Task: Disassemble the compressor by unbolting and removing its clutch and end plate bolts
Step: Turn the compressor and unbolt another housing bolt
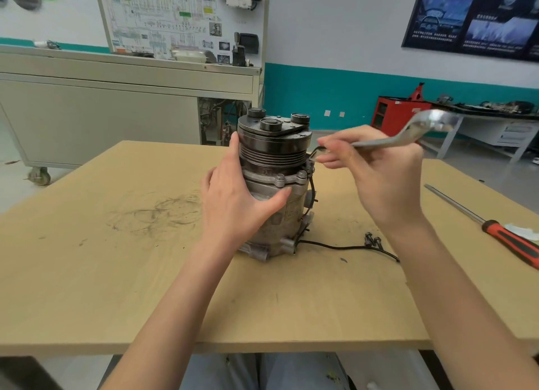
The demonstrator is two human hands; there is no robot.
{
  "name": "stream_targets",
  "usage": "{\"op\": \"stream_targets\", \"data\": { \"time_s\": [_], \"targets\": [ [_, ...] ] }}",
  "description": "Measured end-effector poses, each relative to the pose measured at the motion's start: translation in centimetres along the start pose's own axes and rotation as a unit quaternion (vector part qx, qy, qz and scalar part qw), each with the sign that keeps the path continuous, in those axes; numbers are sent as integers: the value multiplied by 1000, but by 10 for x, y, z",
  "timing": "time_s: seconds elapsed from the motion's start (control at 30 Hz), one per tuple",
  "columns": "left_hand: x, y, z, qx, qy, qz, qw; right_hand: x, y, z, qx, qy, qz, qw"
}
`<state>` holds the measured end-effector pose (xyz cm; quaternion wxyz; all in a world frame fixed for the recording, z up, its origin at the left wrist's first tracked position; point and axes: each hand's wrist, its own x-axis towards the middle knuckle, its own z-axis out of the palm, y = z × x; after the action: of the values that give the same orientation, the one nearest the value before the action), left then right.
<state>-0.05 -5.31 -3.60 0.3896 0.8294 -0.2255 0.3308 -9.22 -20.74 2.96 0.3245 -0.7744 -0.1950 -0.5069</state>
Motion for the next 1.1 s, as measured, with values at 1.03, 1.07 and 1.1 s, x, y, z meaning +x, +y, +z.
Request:
{"op": "stream_targets", "data": {
  "time_s": [1.03, 1.07, 1.1],
  "targets": [
    [7, -5, 4, -51, -28, -45, 997, -31, -27, 62, -435, 57, -152, 886],
    [8, -5, 4, -45, -13, -58, 997, -33, -24, 59, -412, 55, -169, 894],
    [7, -3, 3, -42, -1, -57, 997, -35, -19, 56, -368, 53, -173, 912]
  ]
}}
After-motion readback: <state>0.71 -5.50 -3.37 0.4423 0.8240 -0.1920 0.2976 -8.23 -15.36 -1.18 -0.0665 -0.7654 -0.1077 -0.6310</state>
